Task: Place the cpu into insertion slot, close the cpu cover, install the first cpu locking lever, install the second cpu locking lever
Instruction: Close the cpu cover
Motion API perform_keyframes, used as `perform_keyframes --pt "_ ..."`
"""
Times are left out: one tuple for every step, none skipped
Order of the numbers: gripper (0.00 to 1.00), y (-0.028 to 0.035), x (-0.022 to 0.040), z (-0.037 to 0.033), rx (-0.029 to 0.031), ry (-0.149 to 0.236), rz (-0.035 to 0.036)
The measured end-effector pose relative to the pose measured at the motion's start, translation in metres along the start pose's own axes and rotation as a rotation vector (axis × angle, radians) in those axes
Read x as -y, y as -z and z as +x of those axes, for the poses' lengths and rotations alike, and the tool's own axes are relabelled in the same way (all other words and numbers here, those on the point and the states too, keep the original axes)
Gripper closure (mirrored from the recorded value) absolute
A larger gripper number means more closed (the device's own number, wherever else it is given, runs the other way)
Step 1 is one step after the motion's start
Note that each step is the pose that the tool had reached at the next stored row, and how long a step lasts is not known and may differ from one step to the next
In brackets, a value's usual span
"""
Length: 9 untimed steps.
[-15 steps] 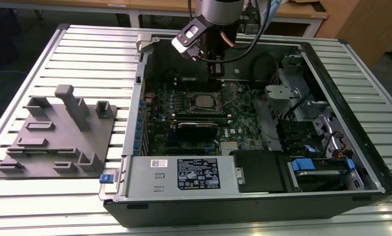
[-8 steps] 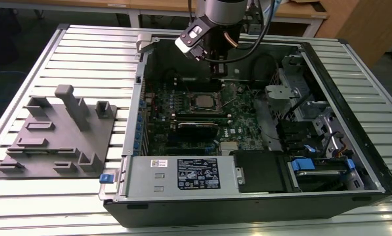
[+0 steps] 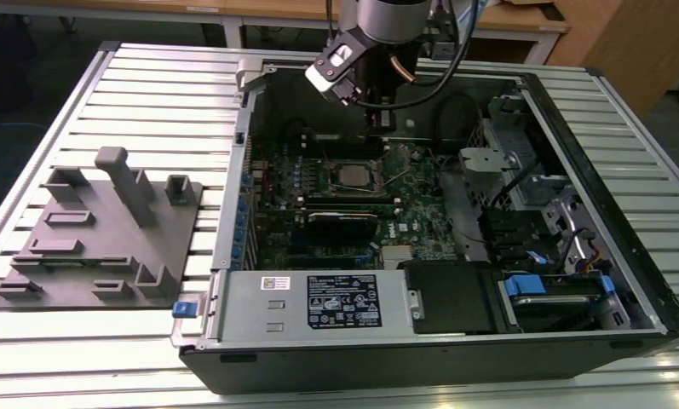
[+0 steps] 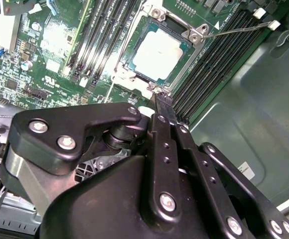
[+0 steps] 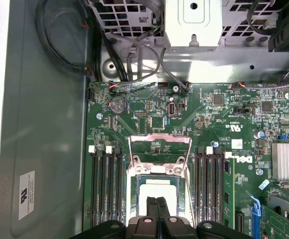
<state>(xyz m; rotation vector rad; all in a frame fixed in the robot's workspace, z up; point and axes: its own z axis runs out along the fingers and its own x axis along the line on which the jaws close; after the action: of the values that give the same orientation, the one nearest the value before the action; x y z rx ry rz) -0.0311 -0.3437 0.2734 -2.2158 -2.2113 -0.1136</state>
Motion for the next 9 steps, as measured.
perform_keyframes --pt "0.89 0.0 -0.0003 0.0 0.0 0.0 0.0" --pt "0.89 0.0 -0.0006 0.0 0.0 0.0 0.0" --pt "0.89 0.0 -0.0008 0.0 0.0 0.0 0.0" --pt "0.89 0.0 -0.0011 0.0 0.0 0.0 0.0" --pt "0.89 -0.0001 -0.0014 0.0 0.0 0.0 0.0" --pt "0.89 -0.0001 -0.0016 0.0 0.0 0.0 0.0" --pt "0.89 -0.0001 -0.0019 0.0 0.0 0.0 0.0" --pt "0.89 -0.0001 -0.0023 0.0 0.0 0.0 0.0001" --pt "0.89 -0.0001 -0.0026 0.0 0.0 0.0 0.0005"
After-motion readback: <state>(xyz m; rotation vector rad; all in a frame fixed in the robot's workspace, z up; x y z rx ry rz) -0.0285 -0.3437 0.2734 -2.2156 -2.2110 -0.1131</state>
